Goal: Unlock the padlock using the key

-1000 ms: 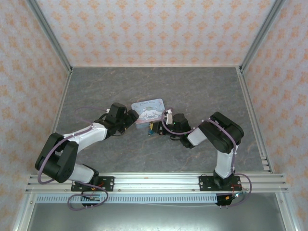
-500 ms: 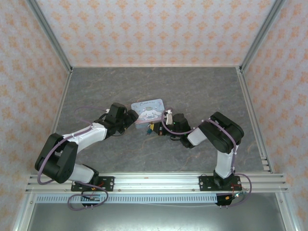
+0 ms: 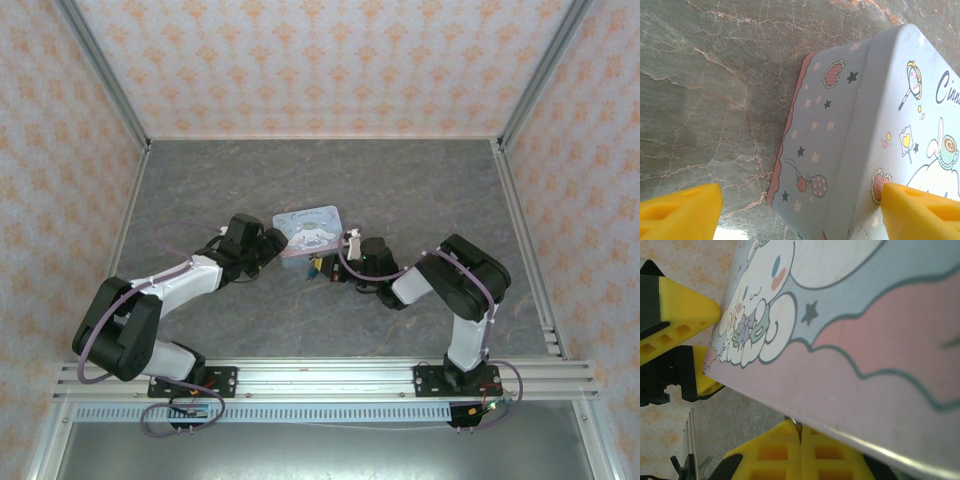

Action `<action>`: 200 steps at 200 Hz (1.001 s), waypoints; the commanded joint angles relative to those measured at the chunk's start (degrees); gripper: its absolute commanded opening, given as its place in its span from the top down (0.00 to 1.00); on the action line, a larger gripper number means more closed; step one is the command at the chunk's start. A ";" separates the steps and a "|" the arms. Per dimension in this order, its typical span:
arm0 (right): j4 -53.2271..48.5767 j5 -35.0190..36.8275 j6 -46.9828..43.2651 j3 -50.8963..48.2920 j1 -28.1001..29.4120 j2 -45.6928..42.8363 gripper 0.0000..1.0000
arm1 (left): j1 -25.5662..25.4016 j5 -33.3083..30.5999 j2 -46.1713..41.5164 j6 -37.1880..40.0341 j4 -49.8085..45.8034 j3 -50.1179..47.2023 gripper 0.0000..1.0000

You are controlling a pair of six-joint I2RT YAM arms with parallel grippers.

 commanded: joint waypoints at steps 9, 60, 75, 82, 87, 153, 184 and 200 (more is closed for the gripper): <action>1.98 2.02 0.29 -0.98 -0.40 -3.03 1.00 | -0.64 -1.72 0.68 0.47 -7.55 -1.65 0.19; 1.85 4.20 0.66 -1.39 -0.44 -4.71 1.00 | -0.71 -1.55 0.25 0.29 -7.25 -1.92 0.19; 1.59 5.16 0.59 -1.81 -0.49 -5.29 1.00 | -0.72 -1.57 -0.10 0.30 -7.42 -1.92 0.19; 1.51 5.49 0.42 -2.07 -0.49 -5.66 1.00 | -0.71 -1.61 -0.27 0.29 -7.50 -2.00 0.19; 1.36 5.91 0.37 -2.27 -0.49 -5.92 1.00 | -0.64 -1.67 -0.37 0.37 -7.55 -1.94 0.18; -1.86 10.33 -0.49 -4.42 -0.58 -9.75 1.00 | -0.68 -1.91 -1.21 0.38 -7.73 -2.01 0.18; -5.12 11.60 -0.32 -3.83 -0.70 -10.24 1.00 | -0.71 -1.98 -1.15 0.47 -7.72 -1.85 0.17; -5.75 11.48 0.01 -3.66 -1.01 -9.99 1.00 | -0.67 -1.94 -0.75 0.47 -7.54 -1.91 0.17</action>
